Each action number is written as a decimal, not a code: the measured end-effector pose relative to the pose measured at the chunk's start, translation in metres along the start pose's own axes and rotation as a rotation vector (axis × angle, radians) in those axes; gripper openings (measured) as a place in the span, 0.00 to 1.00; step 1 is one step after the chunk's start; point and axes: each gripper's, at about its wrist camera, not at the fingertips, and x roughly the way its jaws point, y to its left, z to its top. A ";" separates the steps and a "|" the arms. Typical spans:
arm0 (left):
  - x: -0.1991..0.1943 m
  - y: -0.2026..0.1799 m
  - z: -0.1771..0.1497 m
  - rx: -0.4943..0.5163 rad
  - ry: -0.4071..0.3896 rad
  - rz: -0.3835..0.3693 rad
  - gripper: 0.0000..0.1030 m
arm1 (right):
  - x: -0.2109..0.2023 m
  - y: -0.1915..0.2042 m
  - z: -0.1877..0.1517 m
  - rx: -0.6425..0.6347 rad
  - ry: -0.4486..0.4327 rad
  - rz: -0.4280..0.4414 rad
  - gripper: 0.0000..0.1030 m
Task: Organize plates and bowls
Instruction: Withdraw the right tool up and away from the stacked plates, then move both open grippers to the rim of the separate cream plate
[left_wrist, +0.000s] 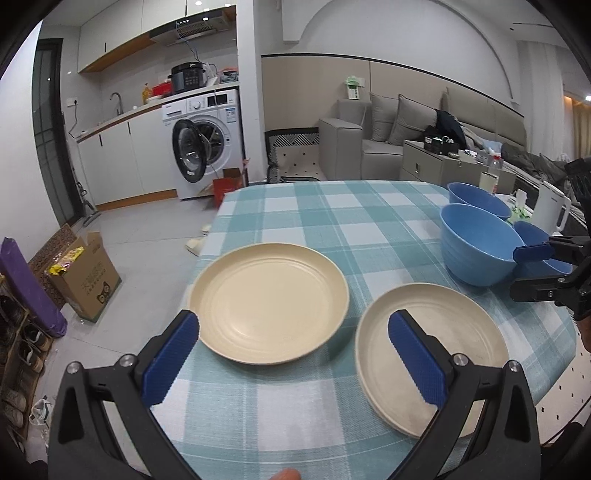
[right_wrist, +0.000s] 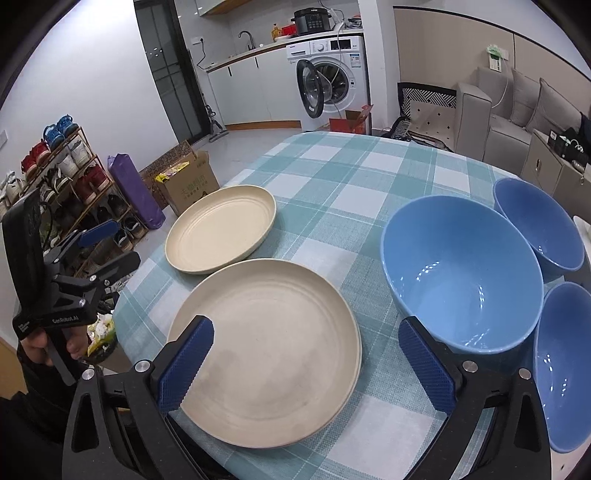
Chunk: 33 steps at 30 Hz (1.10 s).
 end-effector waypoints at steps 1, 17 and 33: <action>-0.001 0.002 0.001 0.001 -0.007 0.005 1.00 | -0.001 0.001 0.001 -0.004 -0.008 0.007 0.99; 0.004 0.029 0.014 -0.030 -0.068 0.151 1.00 | 0.012 0.011 0.039 0.033 -0.080 0.090 0.99; 0.027 0.054 0.012 -0.057 -0.043 0.180 1.00 | 0.045 0.024 0.064 -0.016 -0.064 0.121 0.99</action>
